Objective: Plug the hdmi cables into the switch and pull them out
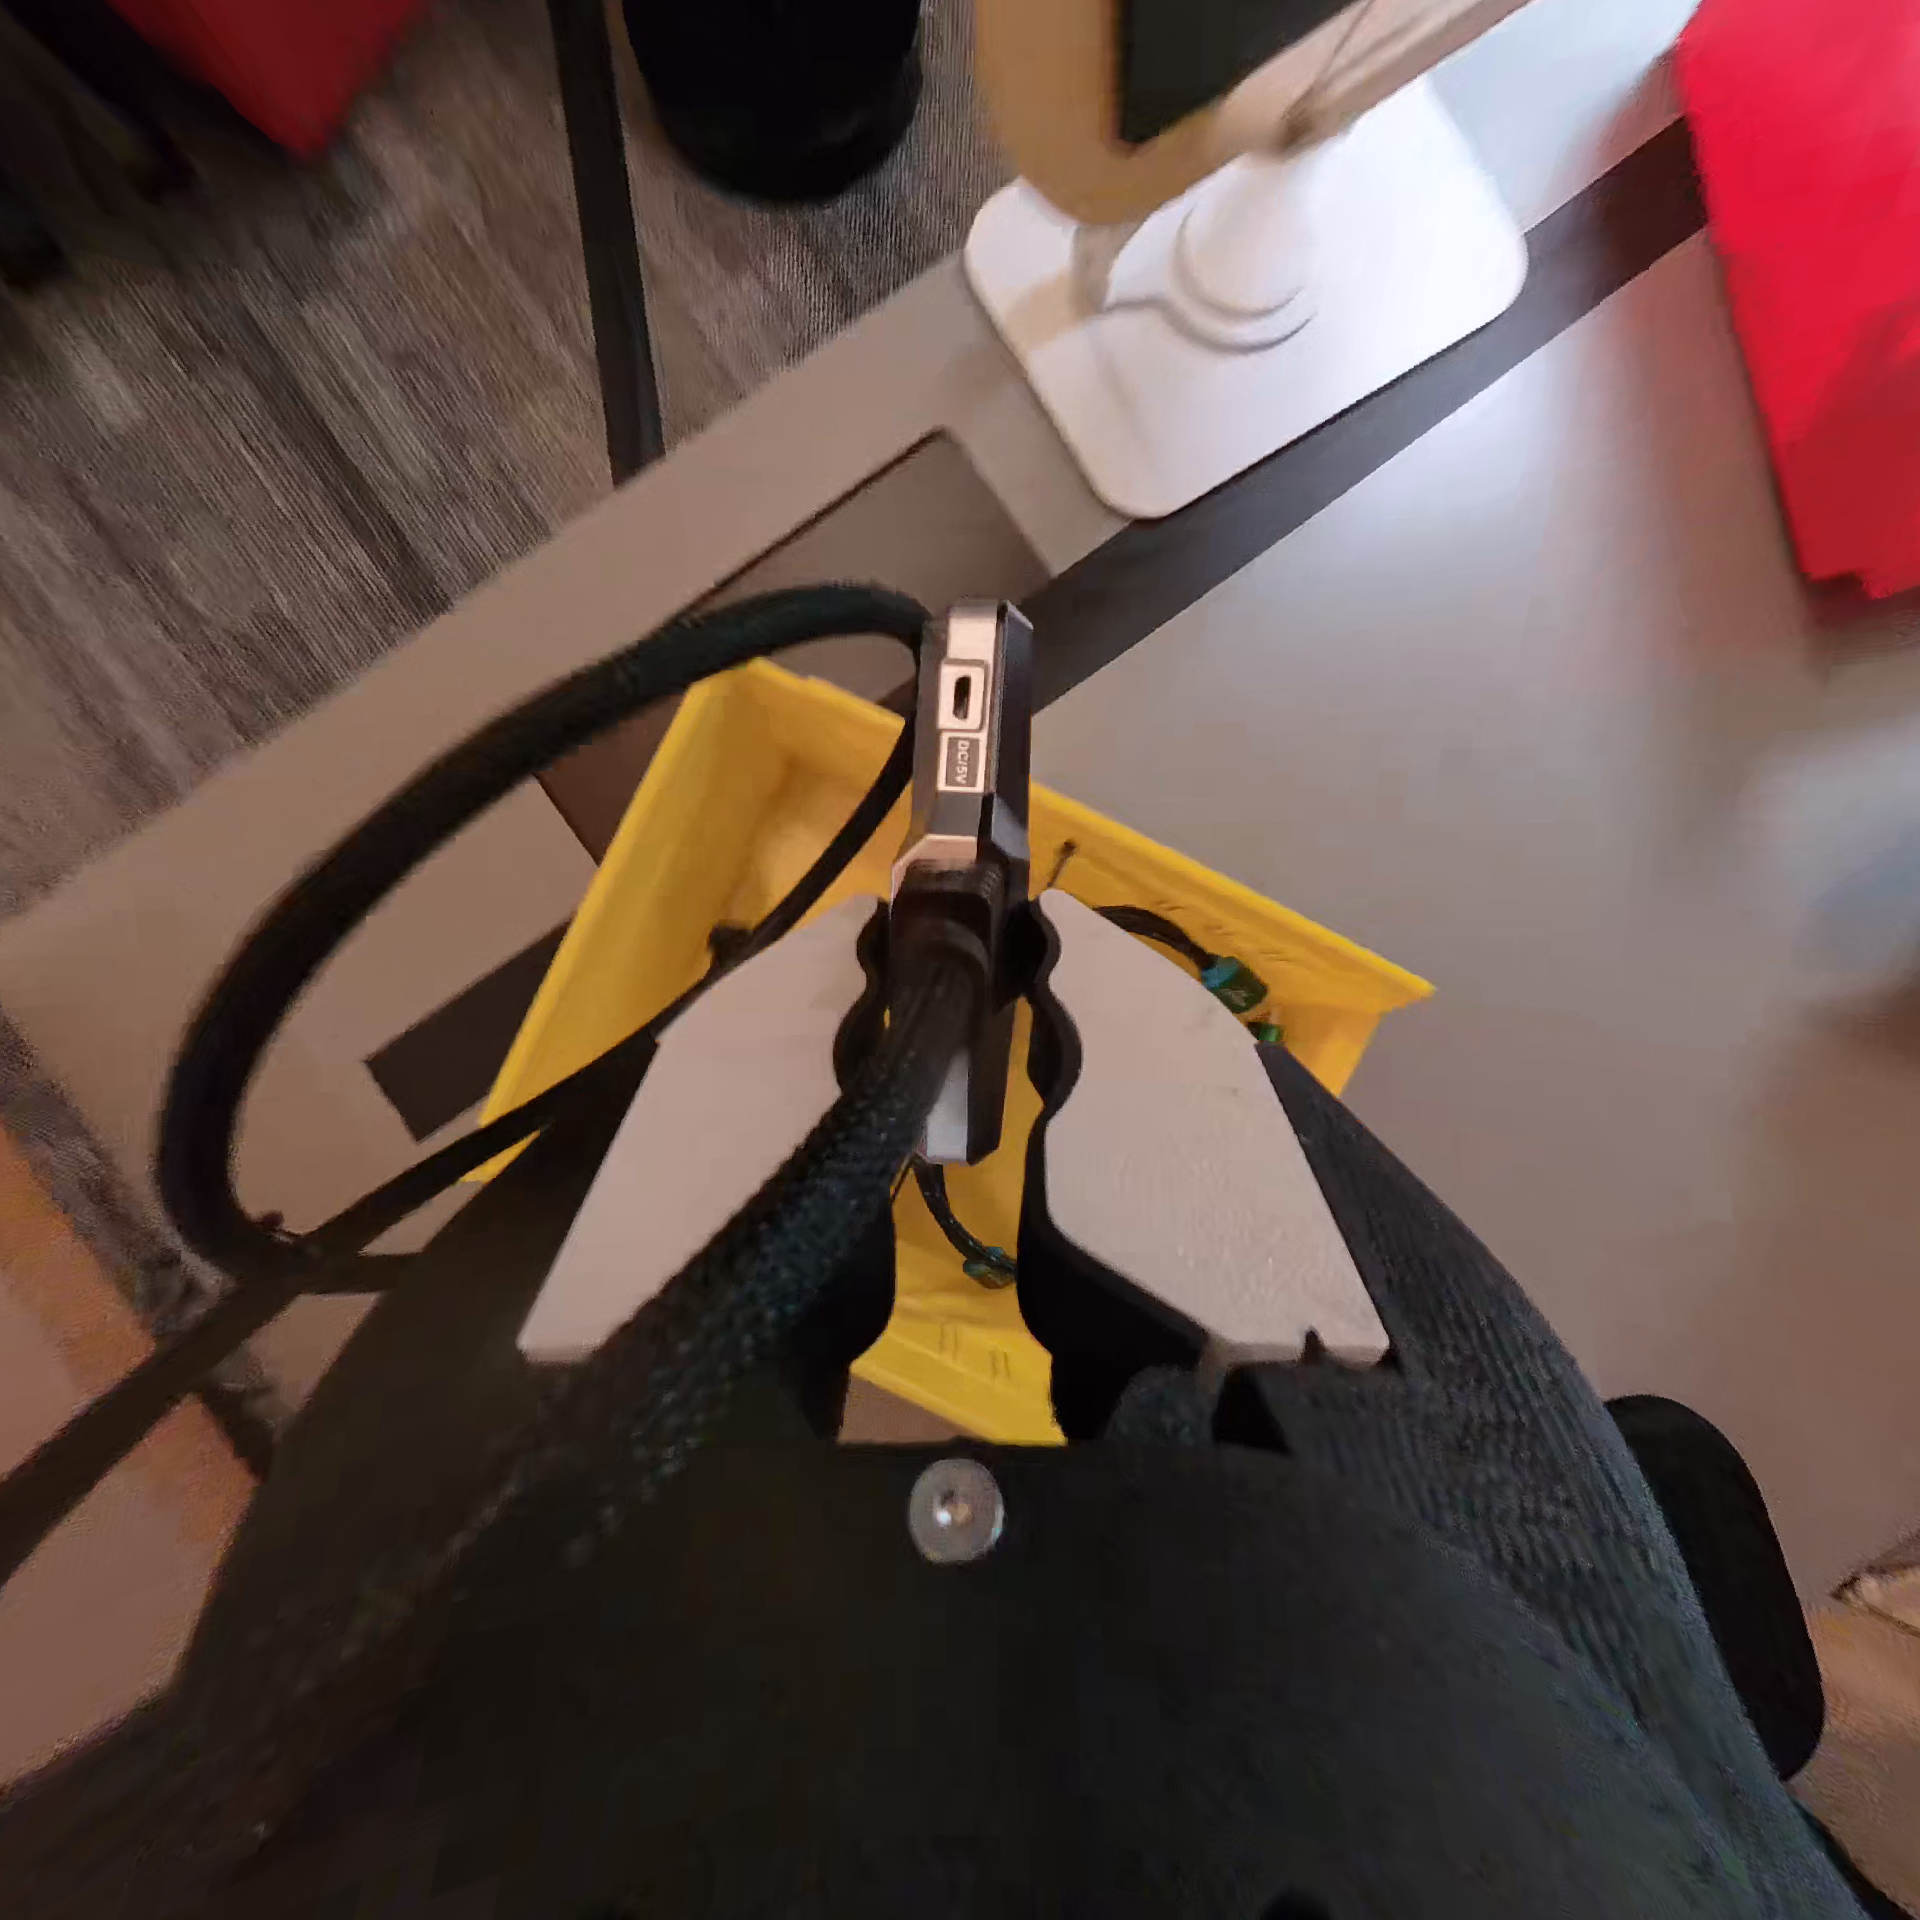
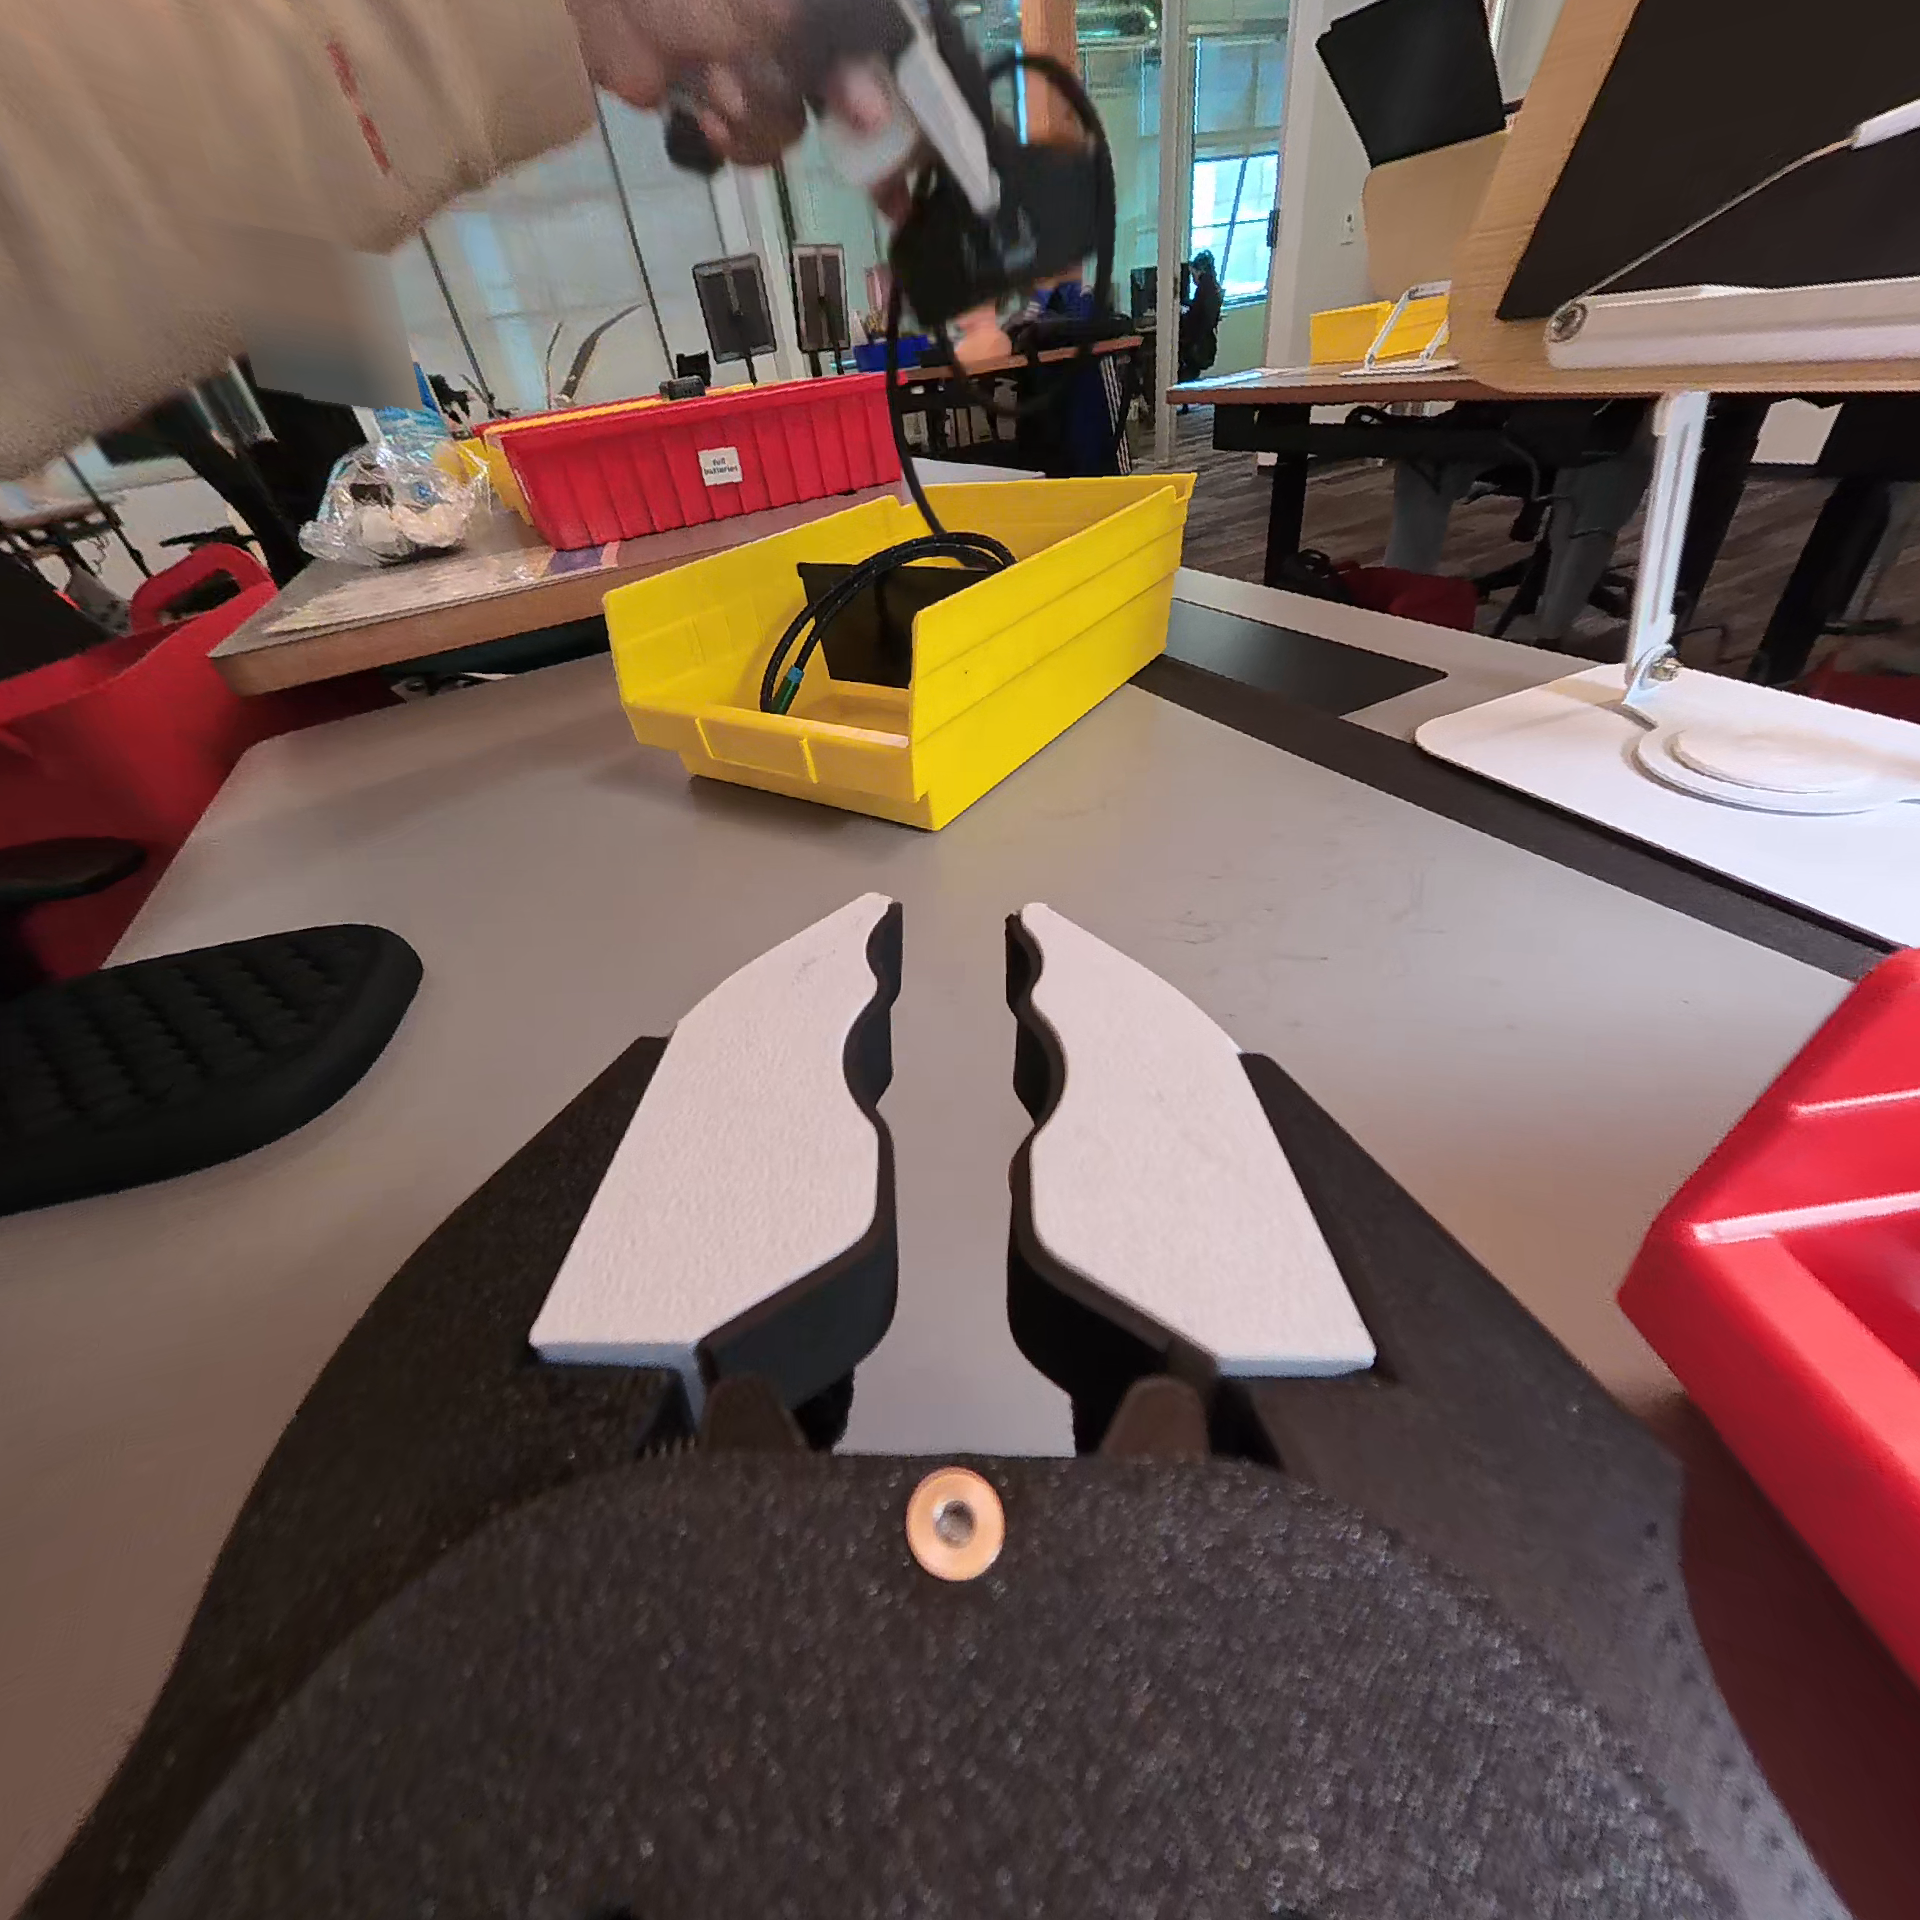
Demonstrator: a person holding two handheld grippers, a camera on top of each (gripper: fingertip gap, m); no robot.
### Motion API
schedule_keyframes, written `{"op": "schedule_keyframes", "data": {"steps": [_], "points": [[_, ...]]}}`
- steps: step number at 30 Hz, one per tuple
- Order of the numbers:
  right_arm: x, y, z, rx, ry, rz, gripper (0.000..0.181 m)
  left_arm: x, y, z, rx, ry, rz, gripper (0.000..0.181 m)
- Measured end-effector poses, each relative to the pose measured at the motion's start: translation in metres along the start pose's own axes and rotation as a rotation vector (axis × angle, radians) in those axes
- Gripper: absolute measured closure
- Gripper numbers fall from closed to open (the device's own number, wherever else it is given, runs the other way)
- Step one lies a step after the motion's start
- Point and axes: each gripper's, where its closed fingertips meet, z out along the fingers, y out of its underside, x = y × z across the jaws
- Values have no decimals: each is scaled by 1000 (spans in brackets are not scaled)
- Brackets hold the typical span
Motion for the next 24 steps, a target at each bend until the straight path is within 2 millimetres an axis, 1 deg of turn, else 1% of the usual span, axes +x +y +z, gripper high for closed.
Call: {"op": "schedule_keyframes", "data": {"steps": [2,4,6,7,9,11,13,15,17,19,20,21,22,24], "points": [[-3,0,2,0,-3,-5,163,24,-19,-30,35,-10,64,158],[-5,0,3,-2,-4,-16,163,50,-35,-56,60,-18,131,158],[-8,-1,3,-5,-2,-35,163,79,-46,-77,73,-14,199,158],[-9,-2,3,-3,0,-44,163,91,-48,-87,74,-9,231,158],[-10,-7,2,11,4,-57,163,121,-52,-99,60,7,295,158],[-8,-16,-1,33,12,-70,163,154,-49,-103,24,37,365,158],[-5,-31,-6,58,28,-90,163,186,-43,-98,-32,62,438,158],[-4,-52,-9,50,32,-134,161,215,-33,-90,-104,93,523,158],[-11,-79,-16,17,19,-198,157,247,-22,-75,-184,132,611,158],[-20,-108,-24,-10,13,-285,154,276,-11,-57,-274,155,695,157],[-25,-120,-27,-26,8,-323,152,290,-5,-47,-328,164,743,157],[-31,-126,-29,-52,-11,-355,151,303,1,-38,-376,169,792,157],[-37,-128,-30,-86,-34,-375,148,317,7,-28,-419,172,839,157],[-43,-124,-27,-138,-57,-406,142,342,16,-10,-512,168,934,157]]}}
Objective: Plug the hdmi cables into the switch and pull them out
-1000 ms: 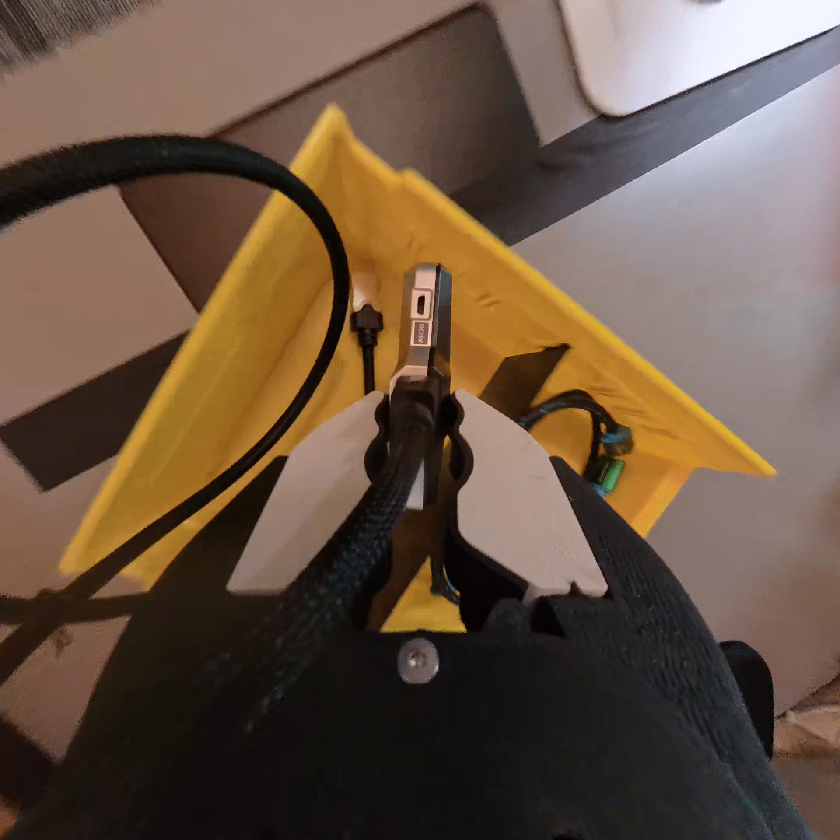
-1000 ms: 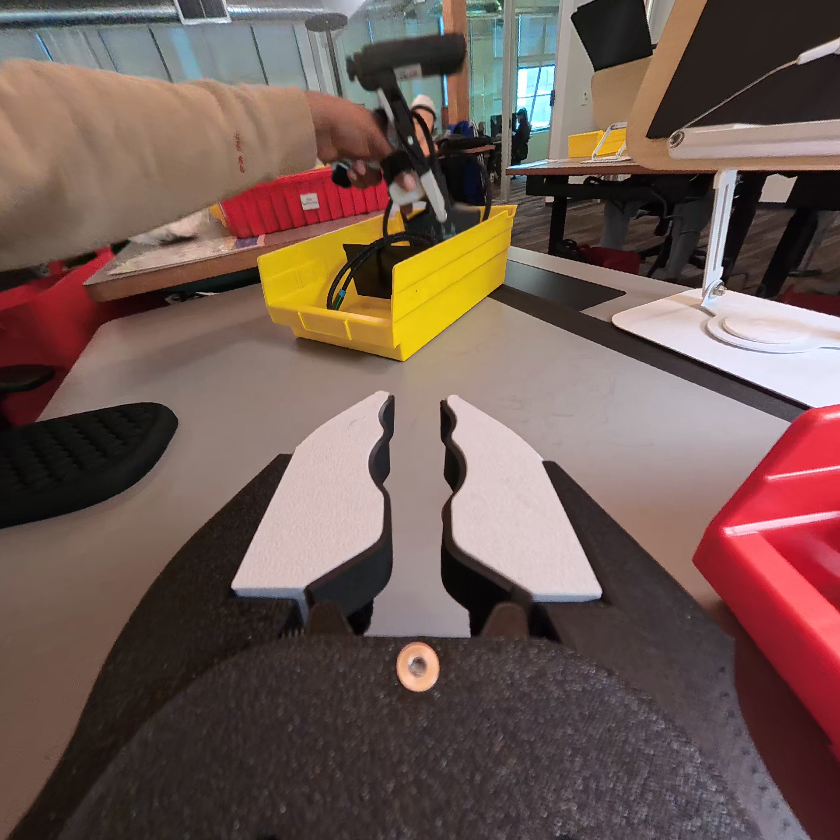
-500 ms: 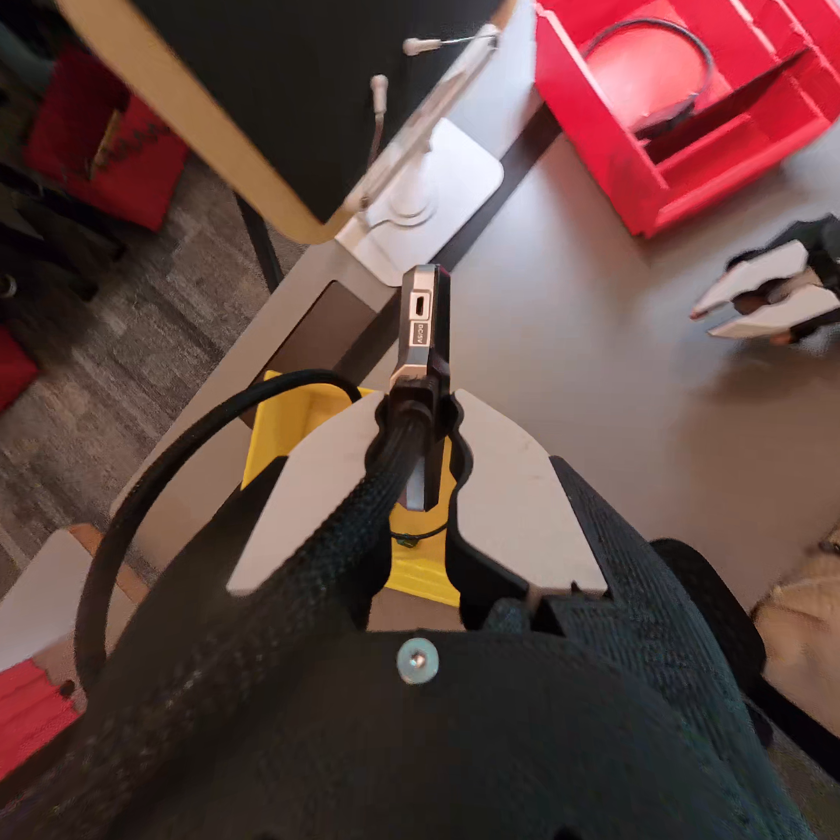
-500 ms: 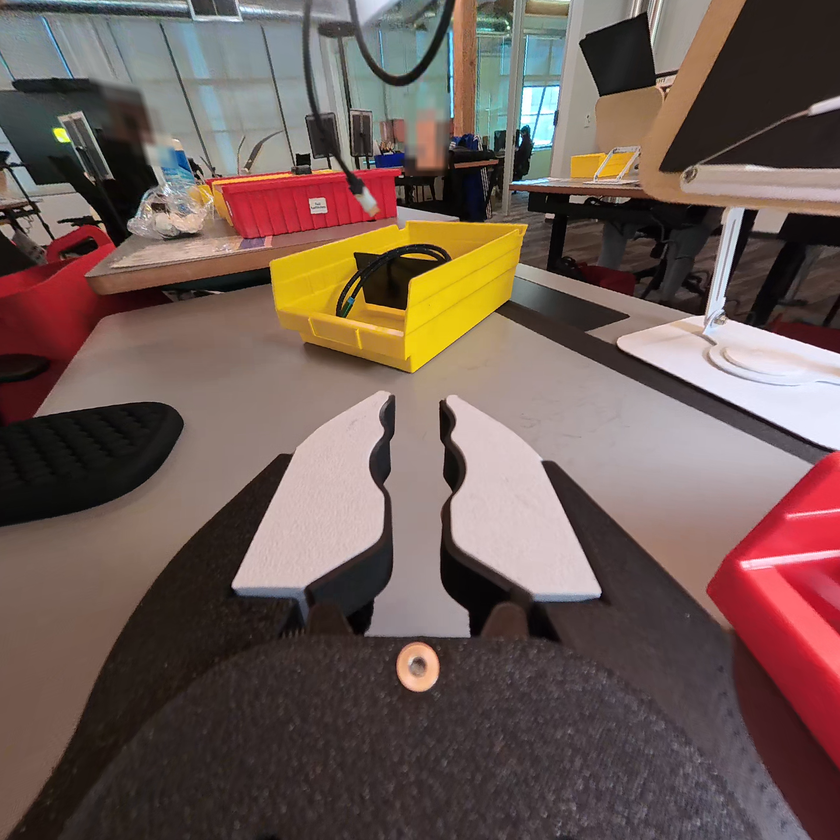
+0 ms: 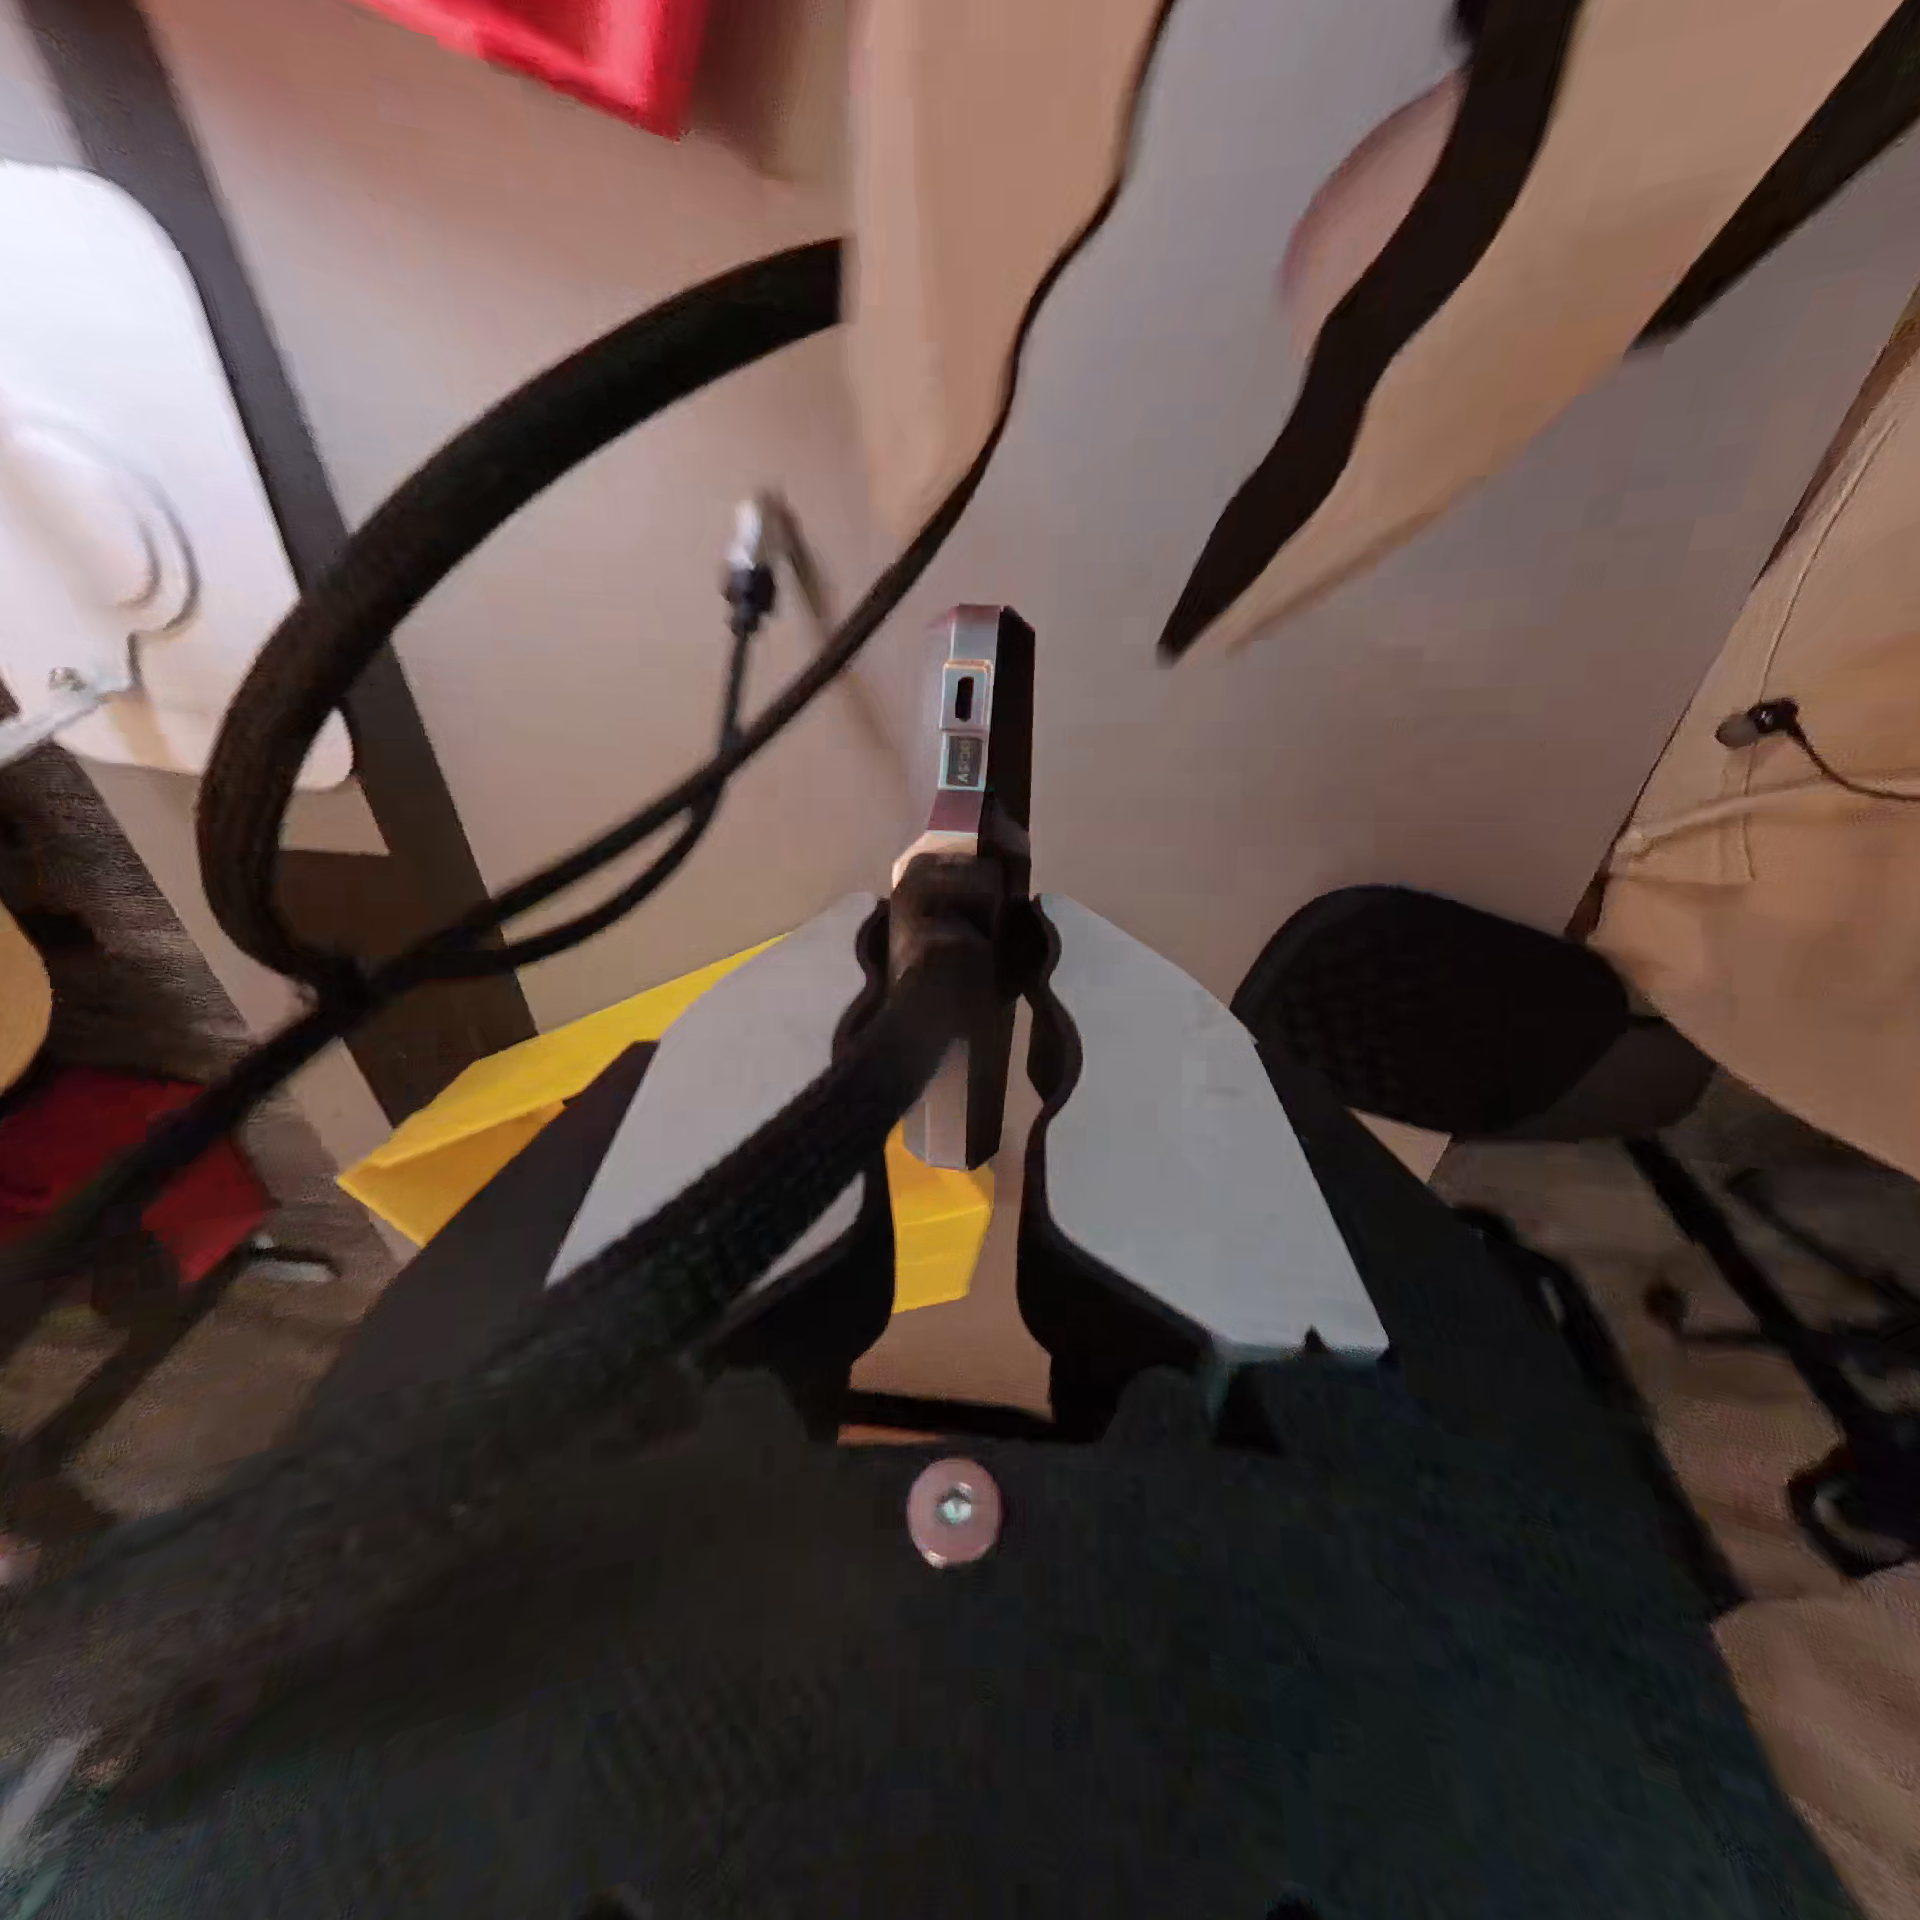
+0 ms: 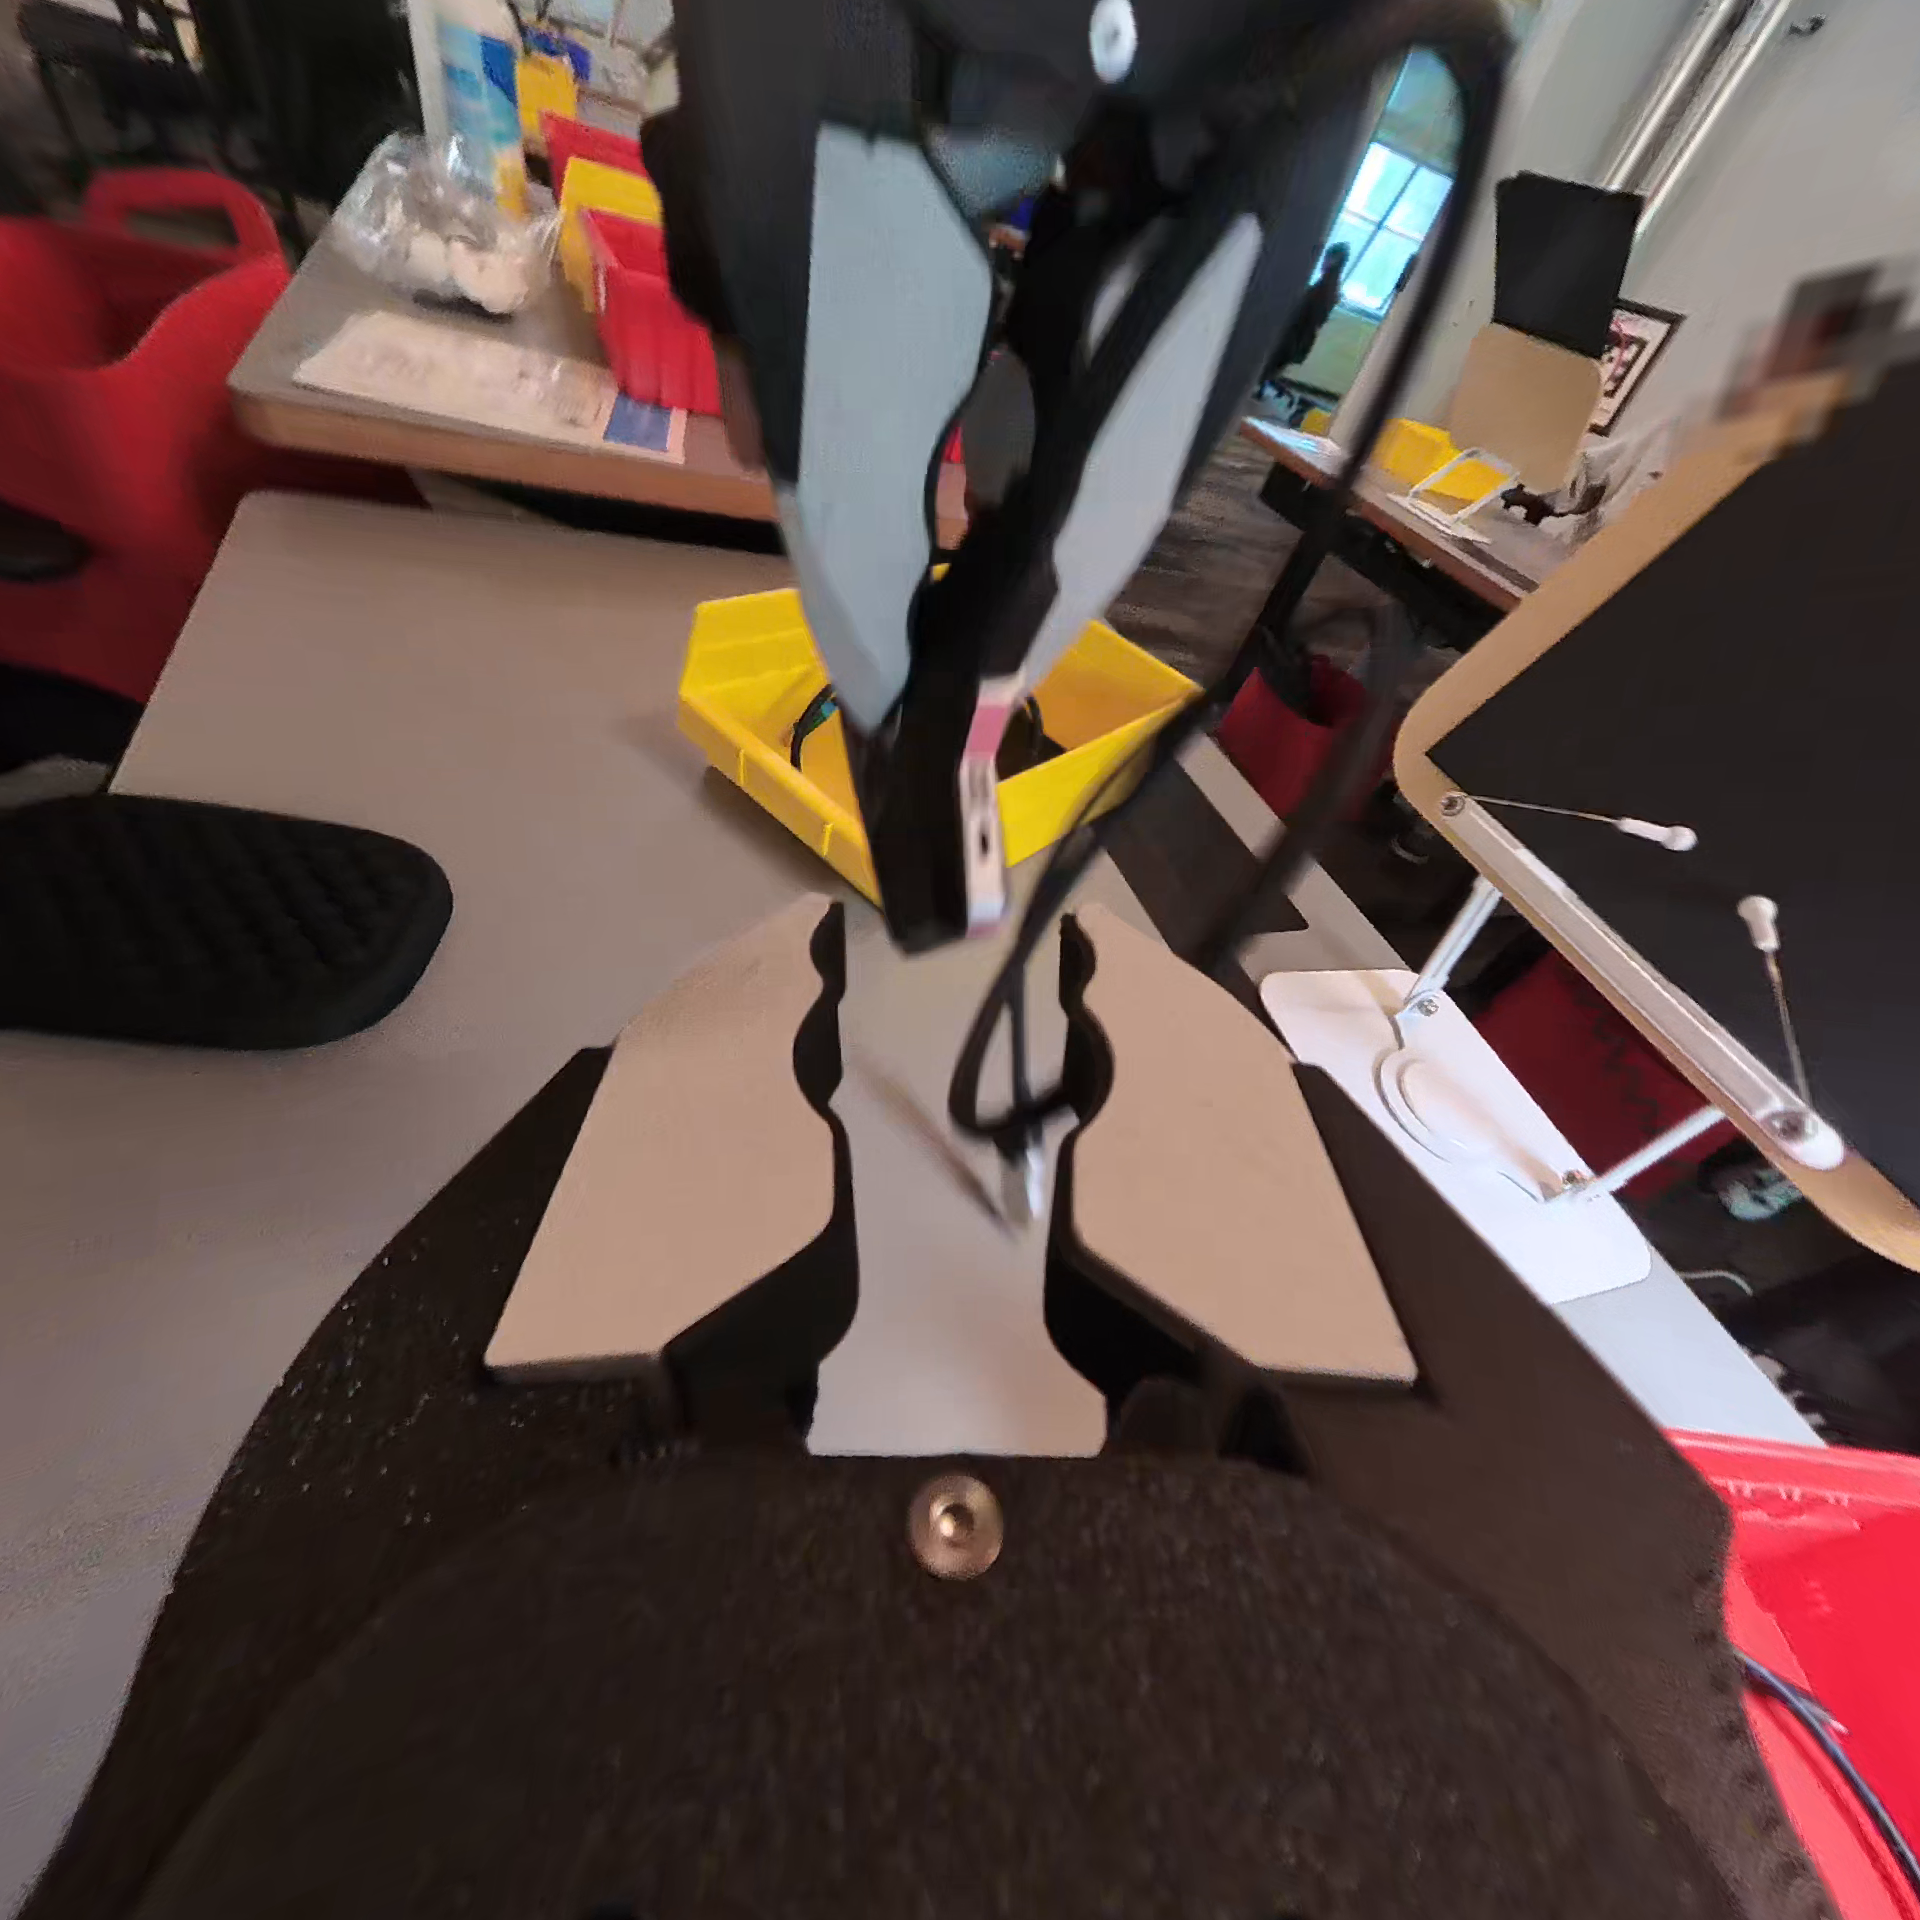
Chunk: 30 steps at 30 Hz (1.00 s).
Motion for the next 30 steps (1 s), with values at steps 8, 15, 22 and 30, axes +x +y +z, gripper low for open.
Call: {"op": "schedule_keyframes", "data": {"steps": [8,15,22,30], "points": [[-16,38,23,-67,-59,11,146,19,-46,26,-176,34,111,158],[-13,28,17,193,-174,184,159,16,-68,8,98,55,115,151],[21,3,-27,553,-275,449,159,-10,-71,-52,1026,15,-143,142],[-15,20,16,420,-366,452,159,4,-61,-8,1425,221,-247,161]]}}
